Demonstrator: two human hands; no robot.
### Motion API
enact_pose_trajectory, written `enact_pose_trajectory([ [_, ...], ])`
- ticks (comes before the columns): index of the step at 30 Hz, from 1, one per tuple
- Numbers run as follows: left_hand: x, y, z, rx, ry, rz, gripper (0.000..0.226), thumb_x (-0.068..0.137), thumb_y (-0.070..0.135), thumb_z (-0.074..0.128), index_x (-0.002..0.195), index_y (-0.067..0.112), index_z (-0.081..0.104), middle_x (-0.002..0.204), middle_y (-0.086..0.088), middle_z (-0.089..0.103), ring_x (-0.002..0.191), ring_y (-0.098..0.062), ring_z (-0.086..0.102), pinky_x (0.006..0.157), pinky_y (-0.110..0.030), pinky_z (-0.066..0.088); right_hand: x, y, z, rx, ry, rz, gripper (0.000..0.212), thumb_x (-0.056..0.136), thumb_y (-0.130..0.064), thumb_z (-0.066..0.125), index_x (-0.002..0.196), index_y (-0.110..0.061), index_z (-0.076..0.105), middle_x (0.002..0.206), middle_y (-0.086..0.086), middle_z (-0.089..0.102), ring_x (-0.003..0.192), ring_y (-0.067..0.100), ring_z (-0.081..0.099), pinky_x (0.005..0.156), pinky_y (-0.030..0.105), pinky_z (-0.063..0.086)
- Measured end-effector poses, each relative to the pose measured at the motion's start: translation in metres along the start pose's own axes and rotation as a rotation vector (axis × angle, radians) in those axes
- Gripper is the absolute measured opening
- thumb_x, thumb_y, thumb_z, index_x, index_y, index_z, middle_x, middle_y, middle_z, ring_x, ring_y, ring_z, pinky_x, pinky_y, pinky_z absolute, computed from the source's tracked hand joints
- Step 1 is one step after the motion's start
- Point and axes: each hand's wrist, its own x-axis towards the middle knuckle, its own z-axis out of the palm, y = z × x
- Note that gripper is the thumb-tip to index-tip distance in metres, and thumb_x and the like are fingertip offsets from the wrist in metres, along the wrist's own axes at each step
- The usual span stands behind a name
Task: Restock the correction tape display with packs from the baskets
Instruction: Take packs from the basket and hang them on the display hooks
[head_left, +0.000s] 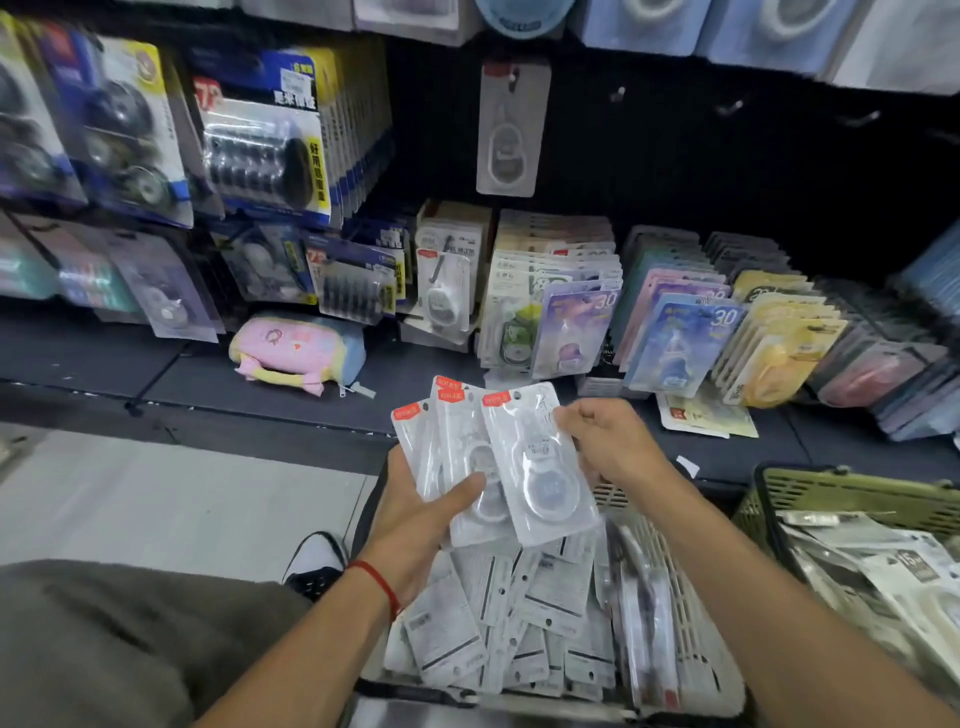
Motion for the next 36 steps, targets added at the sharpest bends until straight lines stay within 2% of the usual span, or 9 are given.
enact_pose_trajectory([
  [3, 0.01, 0.029, 0.019, 0.028, -0.036, 0.058, 0.084, 0.069, 0.024, 0.099, 0.135, 0.035, 0.048, 0.126, -0.002, 0.074, 0.096, -0.022, 0.076, 0.065, -0.041, 0.065, 0.008, -0.032, 0.0, -0.216, 0.066, -0.162, 0.038, 0.106, -0.026, 0.055, 0.078, -0.001, 0.062, 0.058, -0.004, 0.053, 0.054, 0.008, 0.047, 0.056, 0.03, 0.037],
  [7, 0.035, 0.08, 0.04, 0.015, -0.042, 0.168, 0.081, 0.07, 0.02, 0.093, 0.136, 0.031, 0.049, 0.127, 0.001, 0.074, 0.114, -0.023, 0.074, 0.089, -0.049, 0.063, 0.014, -0.078, -0.024, -0.044, 0.059, -0.192, 0.034, 0.106, -0.035, 0.054, 0.085, -0.017, 0.072, 0.074, -0.006, 0.071, 0.06, 0.008, 0.061, 0.058, 0.026, 0.048],
  [13, 0.068, 0.168, 0.05, 0.093, -0.159, 0.292, 0.074, 0.08, 0.02, 0.088, 0.139, 0.033, 0.046, 0.127, 0.006, 0.075, 0.114, -0.025, 0.075, 0.084, -0.061, 0.063, 0.009, -0.11, -0.044, 0.233, -0.211, -0.254, 0.045, 0.085, -0.051, 0.08, 0.115, -0.019, 0.072, 0.104, 0.008, 0.079, 0.084, 0.028, 0.077, 0.068, 0.031, 0.061],
  [18, 0.084, 0.197, 0.041, 0.015, -0.013, 0.405, 0.07, 0.079, 0.015, 0.088, 0.135, 0.031, 0.048, 0.121, 0.008, 0.076, 0.109, -0.023, 0.076, 0.076, -0.053, 0.063, 0.031, -0.133, -0.037, 0.324, -0.08, -0.367, 0.024, 0.097, -0.035, 0.073, 0.113, -0.024, 0.06, 0.105, -0.001, 0.08, 0.068, 0.029, 0.069, 0.059, 0.038, 0.061],
  [23, 0.095, 0.208, 0.023, 0.023, 0.215, 0.533, 0.064, 0.086, 0.009, 0.084, 0.133, 0.031, 0.048, 0.124, 0.007, 0.072, 0.114, -0.022, 0.072, 0.089, -0.064, 0.06, 0.056, -0.151, -0.036, 0.274, 0.067, -0.533, 0.014, 0.101, -0.033, 0.07, 0.11, -0.034, 0.06, 0.104, -0.011, 0.079, 0.069, 0.001, 0.07, 0.054, 0.019, 0.052],
  [27, 0.094, 0.211, 0.022, 0.035, 0.223, 0.605, 0.075, 0.084, 0.01, 0.087, 0.142, 0.028, 0.045, 0.135, 0.004, 0.067, 0.123, -0.02, 0.069, 0.098, -0.057, 0.059, 0.073, -0.166, -0.031, 0.267, 0.133, -0.529, 0.017, 0.101, -0.035, 0.069, 0.115, -0.04, 0.062, 0.108, -0.015, 0.078, 0.095, 0.002, 0.075, 0.074, 0.023, 0.058],
  [31, 0.088, 0.214, 0.026, 0.043, 0.205, 0.614, 0.078, 0.071, 0.026, 0.09, 0.136, 0.037, 0.047, 0.13, 0.01, 0.069, 0.119, -0.018, 0.071, 0.091, -0.057, 0.062, 0.079, -0.175, -0.024, 0.302, 0.169, -0.514, 0.014, 0.1, -0.039, 0.069, 0.113, -0.035, 0.066, 0.099, -0.013, 0.079, 0.078, 0.0, 0.072, 0.055, 0.013, 0.048],
  [34, 0.086, 0.216, 0.028, 0.049, 0.207, 0.635, 0.082, 0.07, 0.027, 0.089, 0.139, 0.039, 0.046, 0.132, 0.01, 0.068, 0.119, -0.017, 0.07, 0.093, -0.055, 0.062, 0.077, -0.175, -0.022, 0.304, 0.259, -0.532, 0.018, 0.1, -0.043, 0.069, 0.115, -0.033, 0.068, 0.093, -0.012, 0.079, 0.07, 0.007, 0.072, 0.057, 0.021, 0.052],
  [36, 0.086, 0.216, 0.028, 0.061, 0.209, 0.642, 0.083, 0.07, 0.027, 0.089, 0.14, 0.038, 0.046, 0.134, 0.009, 0.067, 0.121, -0.017, 0.069, 0.096, -0.054, 0.06, 0.075, -0.174, -0.022, 0.209, 0.266, -0.482, 0.042, 0.098, -0.051, 0.067, 0.132, -0.027, 0.063, 0.104, -0.013, 0.077, 0.081, 0.01, 0.074, 0.067, 0.026, 0.059],
])
